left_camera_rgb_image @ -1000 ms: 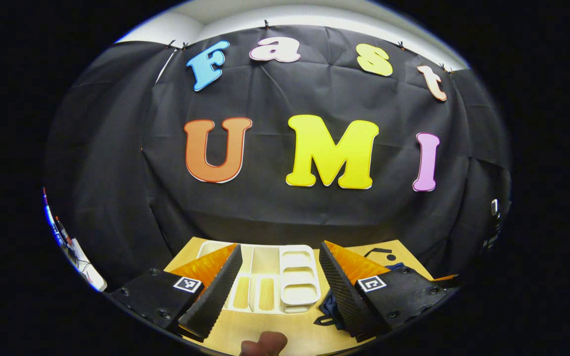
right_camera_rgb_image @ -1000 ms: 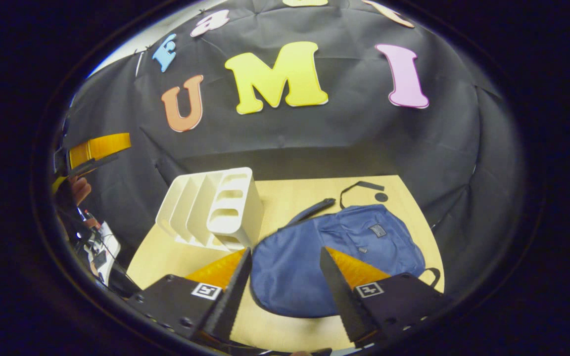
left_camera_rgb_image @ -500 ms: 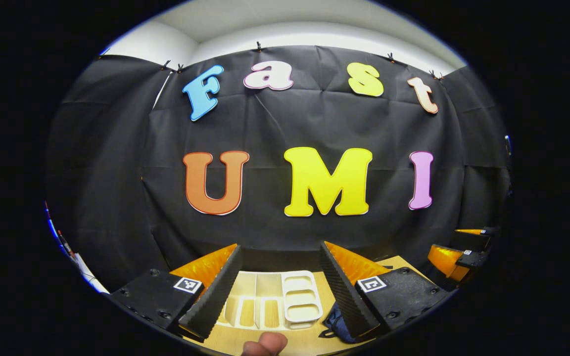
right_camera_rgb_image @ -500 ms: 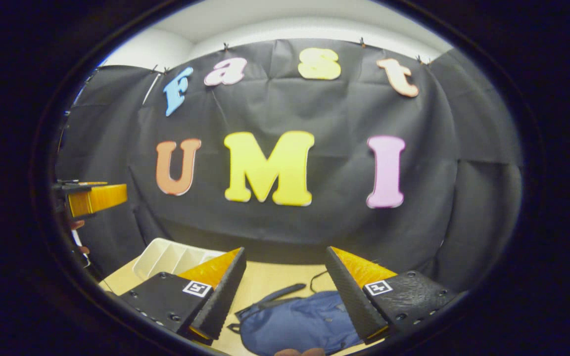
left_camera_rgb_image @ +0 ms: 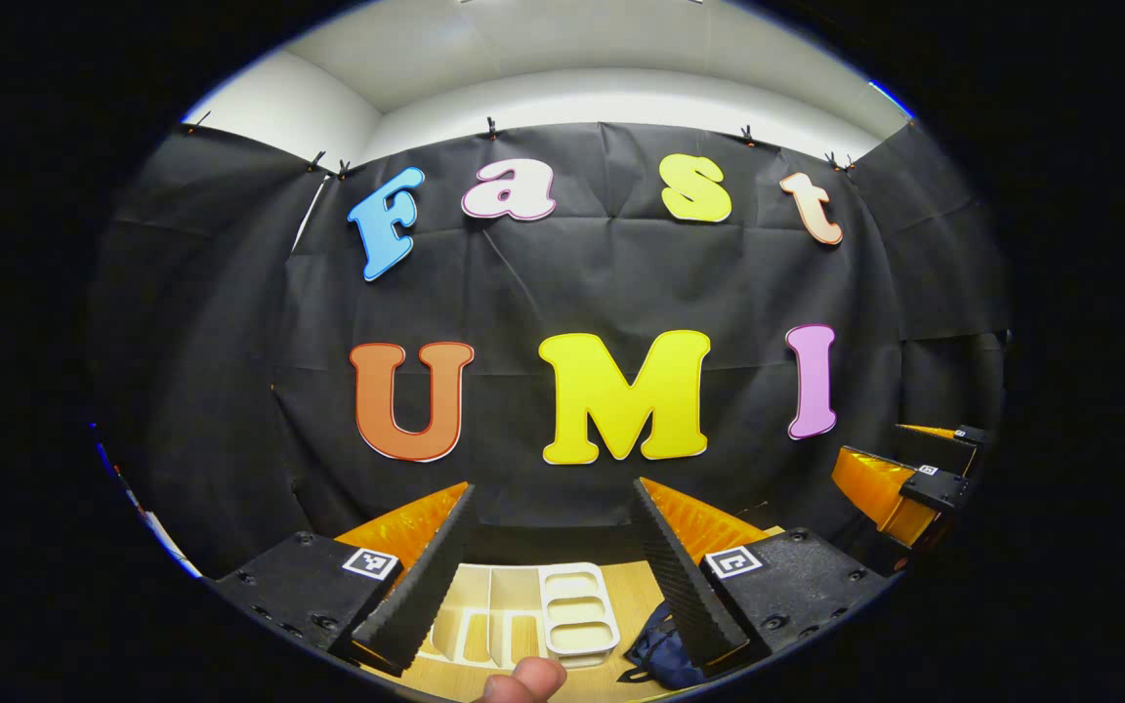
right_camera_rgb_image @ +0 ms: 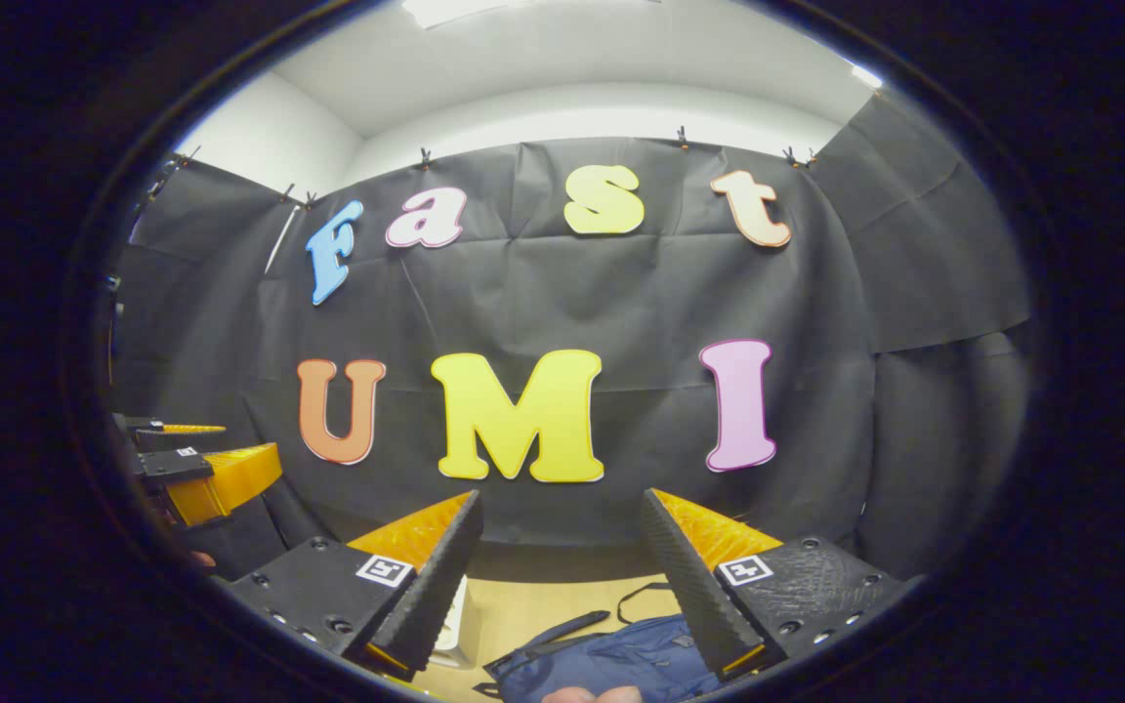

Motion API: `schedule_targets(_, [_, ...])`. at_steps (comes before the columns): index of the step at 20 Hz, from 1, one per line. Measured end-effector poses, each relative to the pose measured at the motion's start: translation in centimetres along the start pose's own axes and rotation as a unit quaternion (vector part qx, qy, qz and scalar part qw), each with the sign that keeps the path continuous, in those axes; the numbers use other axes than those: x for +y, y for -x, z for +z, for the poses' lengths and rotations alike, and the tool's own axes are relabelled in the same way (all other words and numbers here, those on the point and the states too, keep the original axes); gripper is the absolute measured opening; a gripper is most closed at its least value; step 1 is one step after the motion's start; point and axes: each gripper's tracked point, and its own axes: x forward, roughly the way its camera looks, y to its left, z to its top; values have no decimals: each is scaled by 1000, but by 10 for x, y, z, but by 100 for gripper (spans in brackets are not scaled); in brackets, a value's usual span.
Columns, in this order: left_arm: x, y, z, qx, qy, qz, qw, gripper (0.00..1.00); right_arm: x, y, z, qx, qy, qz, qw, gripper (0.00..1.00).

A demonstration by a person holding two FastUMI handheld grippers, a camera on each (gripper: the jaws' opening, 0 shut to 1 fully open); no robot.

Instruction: Open the schoolbag, grab two books from the bookshelf and put them into the schoolbag.

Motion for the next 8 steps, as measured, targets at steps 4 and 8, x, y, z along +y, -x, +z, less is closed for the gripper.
schedule_targets(4, [-7,0,-5,5,-1,3,1000,98,-3,0,-1,-3,11,0,1000,94])
schedule_targets(8, [-16,-3,-5,4,-6,1,1000,98,1,3,-1,-4,22,7,1000,94])
